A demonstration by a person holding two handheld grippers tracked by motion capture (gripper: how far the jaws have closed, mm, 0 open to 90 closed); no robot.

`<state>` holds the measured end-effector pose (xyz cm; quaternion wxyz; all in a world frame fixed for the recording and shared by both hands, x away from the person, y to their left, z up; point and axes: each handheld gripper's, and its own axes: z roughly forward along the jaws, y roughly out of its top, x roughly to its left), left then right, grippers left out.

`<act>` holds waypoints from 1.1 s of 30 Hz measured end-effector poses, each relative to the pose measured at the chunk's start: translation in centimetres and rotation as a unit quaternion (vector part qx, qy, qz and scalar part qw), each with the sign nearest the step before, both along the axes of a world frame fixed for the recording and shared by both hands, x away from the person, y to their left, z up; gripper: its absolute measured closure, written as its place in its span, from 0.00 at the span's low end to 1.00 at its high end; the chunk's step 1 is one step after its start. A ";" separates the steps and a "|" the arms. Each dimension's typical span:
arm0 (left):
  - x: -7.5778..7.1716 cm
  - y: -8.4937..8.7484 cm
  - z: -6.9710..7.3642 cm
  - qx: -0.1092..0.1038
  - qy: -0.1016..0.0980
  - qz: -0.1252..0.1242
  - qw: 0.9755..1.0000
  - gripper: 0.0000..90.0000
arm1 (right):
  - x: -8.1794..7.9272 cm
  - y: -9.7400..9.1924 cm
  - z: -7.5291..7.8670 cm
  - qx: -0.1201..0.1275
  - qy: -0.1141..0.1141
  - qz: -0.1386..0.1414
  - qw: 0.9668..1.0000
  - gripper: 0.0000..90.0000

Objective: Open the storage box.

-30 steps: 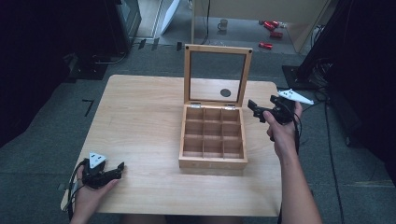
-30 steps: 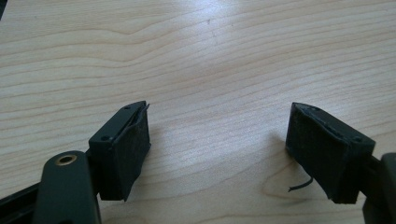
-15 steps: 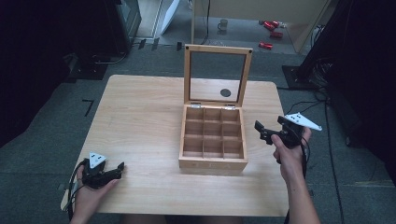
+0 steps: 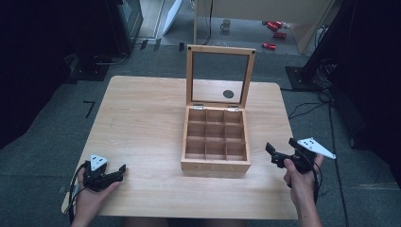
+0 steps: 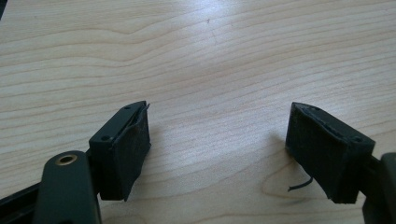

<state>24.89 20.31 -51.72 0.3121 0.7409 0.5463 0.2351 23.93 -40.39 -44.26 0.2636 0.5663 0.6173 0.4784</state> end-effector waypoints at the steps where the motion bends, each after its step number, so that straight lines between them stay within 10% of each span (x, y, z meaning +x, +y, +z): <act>1: 0.0 0.0 0.0 0.000 0.000 0.000 1.000 0.25 | -0.3 -0.1 -0.3 -0.001 0.002 0.000 1.000 0.00; 19: 0.0 0.0 0.0 0.001 -0.001 0.000 1.000 0.25 | -4.9 -1.9 -7.0 -0.042 0.069 -0.031 0.996 0.00; 33: -0.1 0.0 0.0 0.002 -0.001 0.001 1.000 0.25 | -6.2 -1.7 -8.0 -0.092 0.107 -0.045 0.989 0.00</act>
